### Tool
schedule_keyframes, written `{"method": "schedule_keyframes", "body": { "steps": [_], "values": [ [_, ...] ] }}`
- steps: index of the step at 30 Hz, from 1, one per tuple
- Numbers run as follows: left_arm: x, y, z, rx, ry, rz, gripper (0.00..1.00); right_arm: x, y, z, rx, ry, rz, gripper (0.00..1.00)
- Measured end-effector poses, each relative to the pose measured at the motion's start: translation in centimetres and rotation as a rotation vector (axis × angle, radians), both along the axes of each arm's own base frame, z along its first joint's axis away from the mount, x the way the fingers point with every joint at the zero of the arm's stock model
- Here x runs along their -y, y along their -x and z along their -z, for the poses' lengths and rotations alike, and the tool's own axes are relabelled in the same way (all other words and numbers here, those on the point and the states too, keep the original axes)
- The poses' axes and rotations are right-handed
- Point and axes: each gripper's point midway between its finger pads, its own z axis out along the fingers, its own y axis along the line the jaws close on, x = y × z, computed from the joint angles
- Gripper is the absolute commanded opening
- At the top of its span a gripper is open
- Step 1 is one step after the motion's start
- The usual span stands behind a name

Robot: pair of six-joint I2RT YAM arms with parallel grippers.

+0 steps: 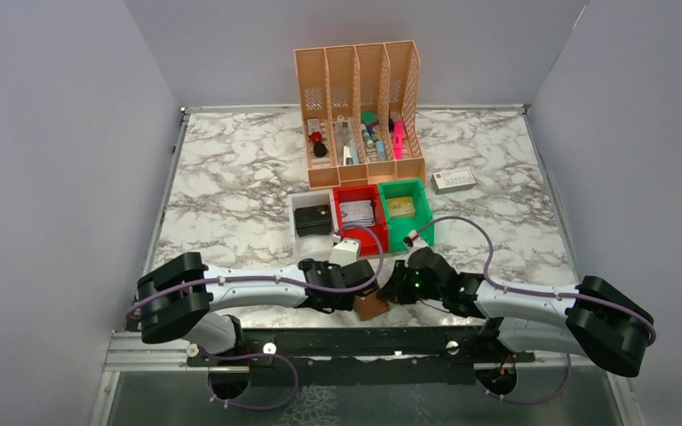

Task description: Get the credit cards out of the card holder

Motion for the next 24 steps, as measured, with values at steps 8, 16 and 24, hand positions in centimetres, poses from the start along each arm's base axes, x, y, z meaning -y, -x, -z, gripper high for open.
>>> {"method": "schedule_keyframes", "body": {
  "steps": [8,16,24],
  "values": [
    [0.0,0.0,0.4,0.000,0.009,-0.006,0.23,0.0,0.0,0.0,-0.001,0.000,0.000,0.15],
    [0.1,0.1,0.8,0.012,0.061,-0.012,0.00,0.3,0.2,-0.2,0.002,0.018,-0.017,0.28],
    [0.3,-0.1,-0.4,0.033,0.119,-0.011,0.00,0.0,0.0,-2.8,0.076,0.021,-0.084,0.49]
  ]
}}
